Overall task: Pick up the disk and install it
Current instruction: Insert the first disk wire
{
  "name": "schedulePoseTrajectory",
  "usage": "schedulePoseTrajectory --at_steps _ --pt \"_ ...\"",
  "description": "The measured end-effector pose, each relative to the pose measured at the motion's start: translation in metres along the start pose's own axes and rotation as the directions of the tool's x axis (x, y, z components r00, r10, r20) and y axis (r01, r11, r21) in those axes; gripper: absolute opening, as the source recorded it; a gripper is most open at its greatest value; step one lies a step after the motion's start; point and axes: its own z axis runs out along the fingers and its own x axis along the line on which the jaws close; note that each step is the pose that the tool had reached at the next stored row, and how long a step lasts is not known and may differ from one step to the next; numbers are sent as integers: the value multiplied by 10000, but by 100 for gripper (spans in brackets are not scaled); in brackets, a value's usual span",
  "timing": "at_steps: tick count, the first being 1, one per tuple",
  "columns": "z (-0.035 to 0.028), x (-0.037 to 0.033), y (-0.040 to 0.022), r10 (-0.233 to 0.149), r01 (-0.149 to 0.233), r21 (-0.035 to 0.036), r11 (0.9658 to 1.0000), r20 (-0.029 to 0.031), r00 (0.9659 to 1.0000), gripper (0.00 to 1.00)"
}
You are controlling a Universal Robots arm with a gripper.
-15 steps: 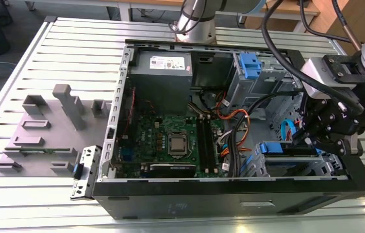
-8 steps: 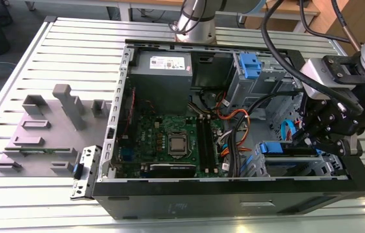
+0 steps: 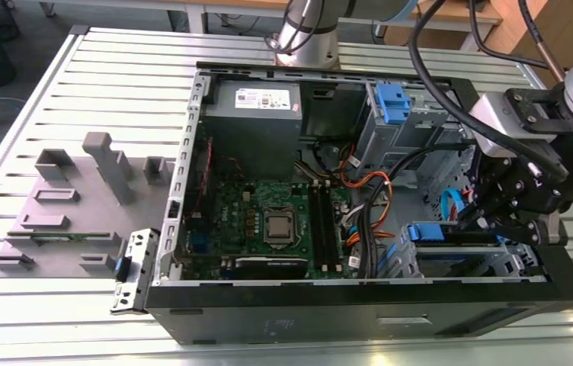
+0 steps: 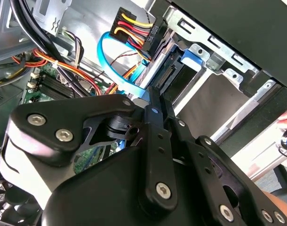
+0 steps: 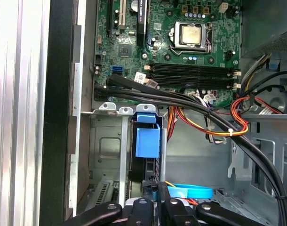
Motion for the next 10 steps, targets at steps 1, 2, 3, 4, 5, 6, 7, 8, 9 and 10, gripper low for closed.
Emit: schedulePoseTrajectory --at_steps 1,2,3,4,5,6,7,8,9,10 --pt "5 0 0 0 0 0 10000 -6 10000 16" --pt "8 0 0 0 0 -1 10000 -4 10000 16" --pt "8 0 0 0 0 -1 10000 -6 10000 16" --pt "8 0 0 0 0 0 10000 -7 10000 16" --pt "8 0 0 0 0 0 10000 -7 10000 16" --pt "16 0 0 1 -1 0 10000 -4 10000 16" --pt "27 1 0 0 0 0 10000 -1 10000 16" --pt "32 2 -1 1 -1 0 10000 -5 10000 16" --pt "33 2 -1 0 0 0 10000 -7 10000 16" --pt "33 2 -1 0 0 0 10000 -8 10000 16"
